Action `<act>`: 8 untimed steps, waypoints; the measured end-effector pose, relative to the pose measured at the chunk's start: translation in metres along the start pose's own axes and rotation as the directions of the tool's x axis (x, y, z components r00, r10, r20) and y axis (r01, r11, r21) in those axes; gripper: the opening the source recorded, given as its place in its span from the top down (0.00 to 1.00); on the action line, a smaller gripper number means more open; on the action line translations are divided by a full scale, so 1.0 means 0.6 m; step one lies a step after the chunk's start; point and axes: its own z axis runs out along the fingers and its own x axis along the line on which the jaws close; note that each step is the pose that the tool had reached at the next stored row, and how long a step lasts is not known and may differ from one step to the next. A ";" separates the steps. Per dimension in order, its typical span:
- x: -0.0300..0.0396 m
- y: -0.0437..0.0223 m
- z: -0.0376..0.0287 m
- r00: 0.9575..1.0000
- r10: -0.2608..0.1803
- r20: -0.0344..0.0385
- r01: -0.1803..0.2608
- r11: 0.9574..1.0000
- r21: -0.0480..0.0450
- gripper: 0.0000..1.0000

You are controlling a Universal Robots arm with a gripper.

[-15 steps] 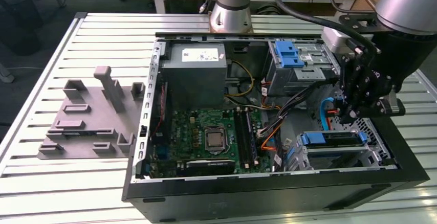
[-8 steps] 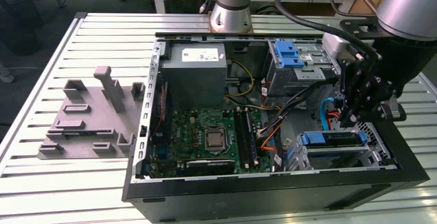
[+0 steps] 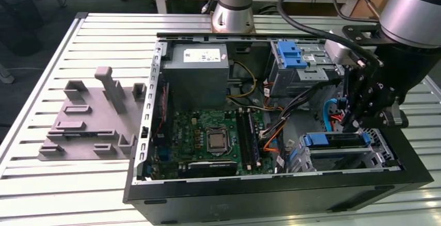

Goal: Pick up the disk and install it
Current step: 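Insert the first disk wire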

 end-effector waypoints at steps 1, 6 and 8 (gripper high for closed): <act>0.001 0.000 0.001 1.000 0.002 0.000 -0.002 1.000 0.000 0.83; 0.006 0.000 0.004 1.000 0.002 0.000 -0.002 1.000 -0.001 0.83; 0.007 -0.001 0.005 1.000 0.002 0.000 -0.002 1.000 -0.002 0.83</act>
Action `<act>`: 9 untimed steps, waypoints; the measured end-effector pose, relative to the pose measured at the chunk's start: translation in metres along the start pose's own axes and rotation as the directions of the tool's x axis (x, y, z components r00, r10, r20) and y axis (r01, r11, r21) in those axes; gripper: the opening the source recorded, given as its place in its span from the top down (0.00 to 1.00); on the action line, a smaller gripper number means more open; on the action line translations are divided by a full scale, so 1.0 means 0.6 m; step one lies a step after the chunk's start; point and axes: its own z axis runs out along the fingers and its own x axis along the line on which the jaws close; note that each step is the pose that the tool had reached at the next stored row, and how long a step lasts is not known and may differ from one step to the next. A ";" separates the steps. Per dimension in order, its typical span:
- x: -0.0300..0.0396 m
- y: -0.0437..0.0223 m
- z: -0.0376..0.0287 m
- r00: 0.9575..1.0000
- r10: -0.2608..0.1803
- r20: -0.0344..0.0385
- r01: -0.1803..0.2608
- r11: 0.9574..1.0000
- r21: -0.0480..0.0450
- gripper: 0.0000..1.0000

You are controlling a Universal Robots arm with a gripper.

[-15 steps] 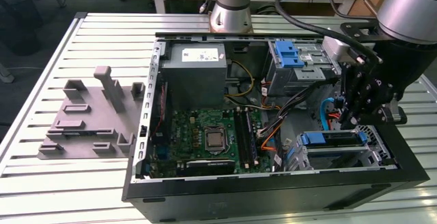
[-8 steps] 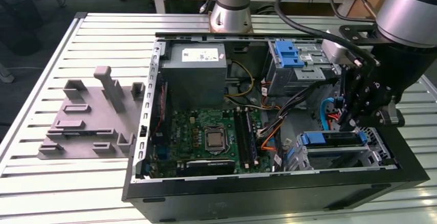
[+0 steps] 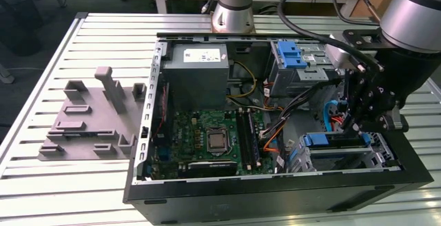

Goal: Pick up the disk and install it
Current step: 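Insert the first disk wire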

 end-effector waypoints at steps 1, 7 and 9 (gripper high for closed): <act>0.000 0.000 0.001 1.000 0.000 0.000 0.000 1.000 0.000 0.83; 0.000 -0.001 0.004 1.000 0.000 0.000 0.000 1.000 -0.002 0.83; 0.000 -0.002 0.004 1.000 0.000 -0.001 0.000 1.000 -0.002 0.83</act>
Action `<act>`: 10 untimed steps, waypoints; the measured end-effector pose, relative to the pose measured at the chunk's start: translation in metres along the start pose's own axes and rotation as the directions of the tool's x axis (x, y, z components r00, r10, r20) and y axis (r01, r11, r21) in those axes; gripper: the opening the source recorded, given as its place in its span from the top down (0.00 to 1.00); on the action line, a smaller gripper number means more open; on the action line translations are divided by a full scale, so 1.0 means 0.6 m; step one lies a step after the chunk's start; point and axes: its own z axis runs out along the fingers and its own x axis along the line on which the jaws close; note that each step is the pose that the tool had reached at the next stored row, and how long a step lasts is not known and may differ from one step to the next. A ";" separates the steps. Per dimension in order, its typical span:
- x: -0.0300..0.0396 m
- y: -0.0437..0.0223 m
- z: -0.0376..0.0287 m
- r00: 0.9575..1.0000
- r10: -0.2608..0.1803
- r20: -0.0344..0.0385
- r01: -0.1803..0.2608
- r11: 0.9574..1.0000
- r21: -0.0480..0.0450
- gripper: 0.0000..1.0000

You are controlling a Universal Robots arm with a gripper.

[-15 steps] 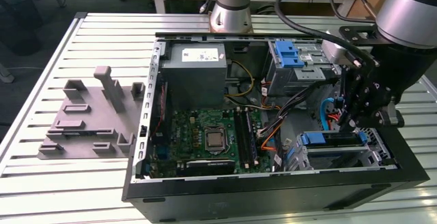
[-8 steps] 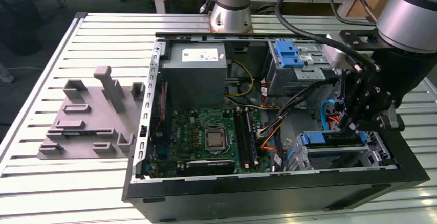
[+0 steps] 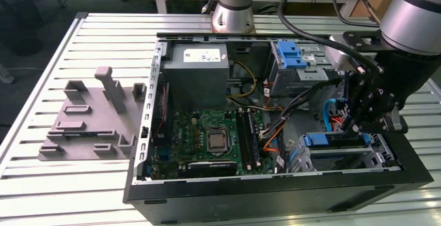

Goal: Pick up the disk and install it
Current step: 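Insert the first disk wire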

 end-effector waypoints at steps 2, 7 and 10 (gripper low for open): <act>0.000 0.000 0.001 1.000 0.000 0.000 0.000 1.000 -0.001 0.83; 0.000 0.000 0.001 1.000 0.000 0.000 0.000 1.000 -0.002 0.83; 0.000 -0.001 0.001 1.000 0.000 0.000 0.000 1.000 -0.005 0.83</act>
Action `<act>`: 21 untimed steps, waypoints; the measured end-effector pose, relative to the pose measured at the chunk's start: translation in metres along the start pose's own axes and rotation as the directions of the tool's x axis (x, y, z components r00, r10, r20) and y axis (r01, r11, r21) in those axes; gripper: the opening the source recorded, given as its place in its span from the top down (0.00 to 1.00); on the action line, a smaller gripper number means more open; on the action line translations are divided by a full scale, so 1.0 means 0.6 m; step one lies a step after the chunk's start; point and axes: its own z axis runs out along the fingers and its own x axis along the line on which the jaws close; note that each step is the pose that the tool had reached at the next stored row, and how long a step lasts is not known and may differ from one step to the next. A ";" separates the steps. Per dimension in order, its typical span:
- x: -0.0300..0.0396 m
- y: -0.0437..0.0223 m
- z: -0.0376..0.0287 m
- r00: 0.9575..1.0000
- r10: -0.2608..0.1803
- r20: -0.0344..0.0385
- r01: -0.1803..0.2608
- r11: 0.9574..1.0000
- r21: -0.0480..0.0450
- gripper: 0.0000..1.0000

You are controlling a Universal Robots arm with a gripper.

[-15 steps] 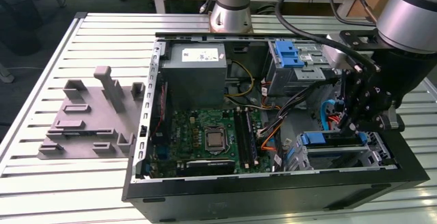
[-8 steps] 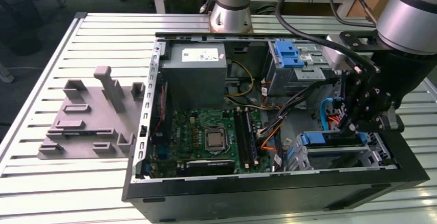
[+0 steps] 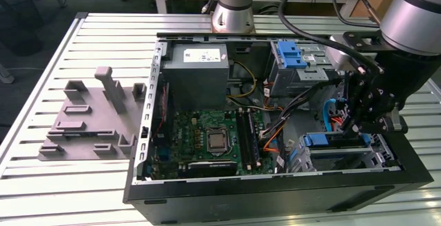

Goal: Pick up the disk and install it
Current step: 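Insert the first disk wire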

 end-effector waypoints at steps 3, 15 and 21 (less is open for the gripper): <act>0.000 -0.001 0.000 1.000 0.001 0.000 -0.001 1.000 -0.004 0.83; 0.000 -0.003 -0.001 1.000 0.009 -0.001 -0.009 1.000 -0.018 0.83; 0.000 -0.004 -0.002 1.000 0.009 -0.001 -0.009 1.000 -0.020 0.83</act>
